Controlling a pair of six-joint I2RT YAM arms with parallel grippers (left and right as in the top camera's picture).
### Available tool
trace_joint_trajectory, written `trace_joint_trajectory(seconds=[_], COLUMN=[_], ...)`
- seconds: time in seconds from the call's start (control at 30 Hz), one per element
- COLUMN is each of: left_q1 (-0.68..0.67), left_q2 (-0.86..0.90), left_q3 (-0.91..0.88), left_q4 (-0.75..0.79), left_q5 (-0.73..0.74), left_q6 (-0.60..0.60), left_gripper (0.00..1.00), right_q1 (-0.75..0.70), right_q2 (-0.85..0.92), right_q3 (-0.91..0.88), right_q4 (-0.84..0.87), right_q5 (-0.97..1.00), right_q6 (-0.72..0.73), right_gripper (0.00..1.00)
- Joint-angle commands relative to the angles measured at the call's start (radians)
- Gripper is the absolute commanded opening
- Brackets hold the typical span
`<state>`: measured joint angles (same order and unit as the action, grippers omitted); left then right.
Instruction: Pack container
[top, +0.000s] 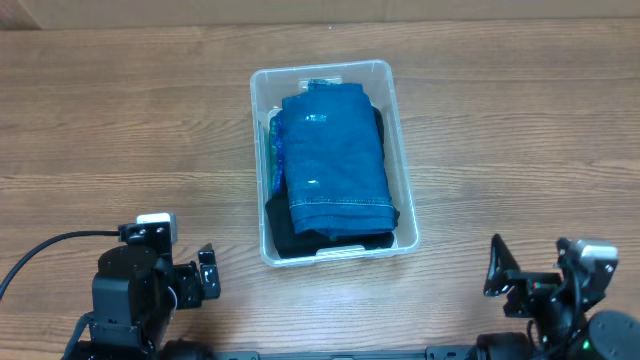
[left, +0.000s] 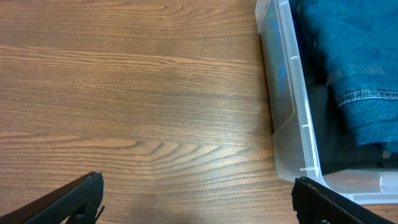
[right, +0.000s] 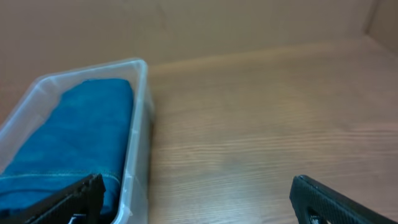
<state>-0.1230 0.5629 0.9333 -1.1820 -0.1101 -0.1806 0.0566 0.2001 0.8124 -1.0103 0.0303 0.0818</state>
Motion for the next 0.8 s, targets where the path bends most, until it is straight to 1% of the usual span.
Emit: trace_joint_trajectory(seconds=[0.0,0.07,0.1,0.13,0.17,0.27,0.3,0.37,0.5,0.77], left_q1=[-0.002,-0.002,-0.002,-0.002,-0.002,-0.002,-0.002,-0.002,-0.002,-0.002], left_q2=[-0.008,-0.008,-0.008,-0.008,-0.008,-0.008,-0.008,-0.008,-0.008,-0.008], left_q3=[-0.009,-0.009,-0.009,-0.009,-0.009,-0.009,-0.009,-0.009,-0.009,-0.009], left_q4=[0.003,0.003,0.003,0.003,0.003,0.003,0.004,0.003,0.003,0.003], left_q5=[-0.013,-0.013,-0.013,-0.013,-0.013,-0.013,-0.013,-0.013,-0.013,-0.013], left_q6=[-0.002,-0.002,-0.002,-0.002,-0.002,-0.002,-0.002,-0.002,-0.002,-0.002], left_gripper=[1.00,1.00,1.00,1.00,1.00,1.00,1.00,1.00,1.00,1.00], right_q1=[0.044,0.046,0.046,0.046,0.046,0.046,0.046,0.046,0.047,0.047], right_q2=[-0.125,-0.182,-0.198,-0.197,-0.197,-0.197,-0.197,-0.197,-0.197,-0.196], right_q3=[-0.199,-0.349,-0.449,-0.505,-0.579,-0.718,-0.745,-0.802,-0.804,-0.804], right_q4=[0.161,0.357,0.520,0.610,0.736,0.970,1.005,1.037,0.934,0.934], right_q5=[-0.007,-0.019,-0.024,-0.024,-0.018,0.049,0.056,0.054,0.047,0.047], right_q6=[-0.003,-0.002,-0.003,-0.003,-0.003,-0.003,-0.003,-0.003,-0.003,-0.003], right_gripper=[1.00,1.00,1.00,1.00,1.00,1.00,1.00,1.00,1.00,1.00])
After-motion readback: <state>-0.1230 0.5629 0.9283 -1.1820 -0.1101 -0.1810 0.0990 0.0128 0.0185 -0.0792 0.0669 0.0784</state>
